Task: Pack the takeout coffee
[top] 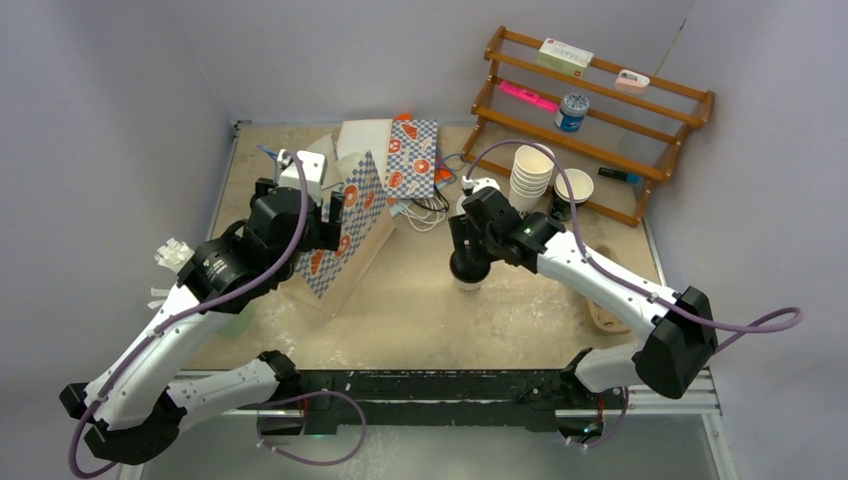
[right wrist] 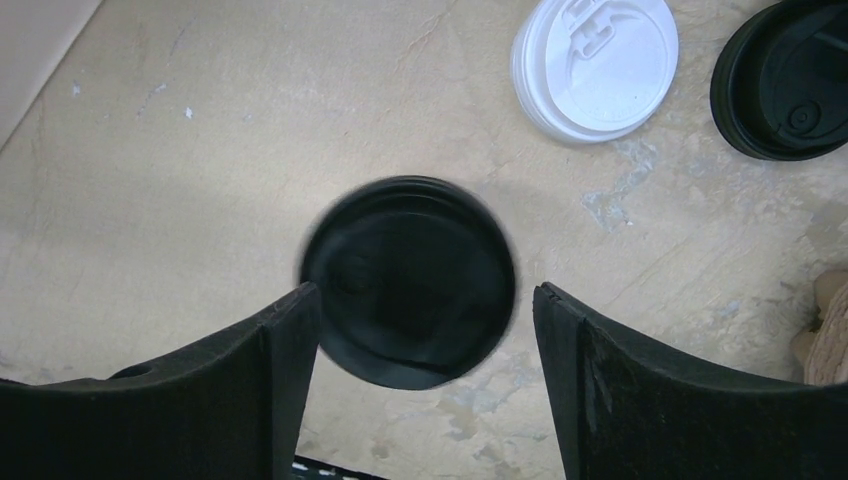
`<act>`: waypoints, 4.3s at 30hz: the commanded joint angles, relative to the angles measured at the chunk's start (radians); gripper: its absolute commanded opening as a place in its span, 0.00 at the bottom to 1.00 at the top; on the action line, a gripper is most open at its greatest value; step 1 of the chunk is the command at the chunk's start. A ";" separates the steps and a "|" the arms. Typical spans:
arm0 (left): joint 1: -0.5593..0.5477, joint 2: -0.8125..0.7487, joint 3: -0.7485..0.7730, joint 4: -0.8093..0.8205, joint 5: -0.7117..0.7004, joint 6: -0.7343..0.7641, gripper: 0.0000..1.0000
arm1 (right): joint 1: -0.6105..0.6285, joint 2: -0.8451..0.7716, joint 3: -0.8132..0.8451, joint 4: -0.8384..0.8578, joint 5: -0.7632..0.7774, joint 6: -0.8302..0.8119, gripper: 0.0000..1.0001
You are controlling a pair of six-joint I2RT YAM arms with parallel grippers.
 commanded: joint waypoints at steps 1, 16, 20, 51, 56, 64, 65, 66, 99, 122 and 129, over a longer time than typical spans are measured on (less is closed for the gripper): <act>0.006 -0.007 0.001 0.017 0.005 0.026 0.82 | 0.007 0.014 0.028 -0.023 -0.006 0.003 0.66; 0.007 0.074 -0.004 0.010 0.057 0.037 0.83 | 0.007 0.000 0.027 -0.028 -0.037 -0.020 0.83; 0.007 0.065 -0.001 0.010 0.062 0.037 0.82 | 0.011 -0.017 0.025 -0.033 -0.048 -0.027 0.83; 0.006 0.070 -0.015 0.006 0.083 0.030 0.80 | 0.022 0.050 -0.047 -0.020 -0.082 -0.057 0.72; 0.007 0.067 -0.015 0.004 0.082 0.030 0.80 | 0.024 0.047 -0.029 -0.029 -0.068 -0.054 0.64; 0.007 0.066 -0.057 0.017 0.064 0.067 0.79 | 0.024 -0.029 0.011 -0.036 -0.013 -0.033 0.59; 0.007 0.066 -0.070 0.026 0.058 0.075 0.79 | 0.024 -0.037 0.009 -0.032 -0.010 -0.033 0.58; 0.007 0.068 -0.081 0.035 0.057 0.085 0.78 | 0.024 -0.044 0.009 -0.028 -0.010 -0.033 0.58; -0.219 0.218 -0.065 0.294 0.659 -0.267 0.06 | 0.023 -0.239 0.058 -0.163 0.259 0.010 0.41; -0.195 0.253 0.365 0.001 0.341 -0.029 0.30 | 0.022 -0.306 0.076 -0.163 0.265 0.008 0.41; -0.060 0.377 0.385 -0.072 0.527 0.031 0.13 | 0.022 -0.313 0.068 -0.164 0.259 0.010 0.41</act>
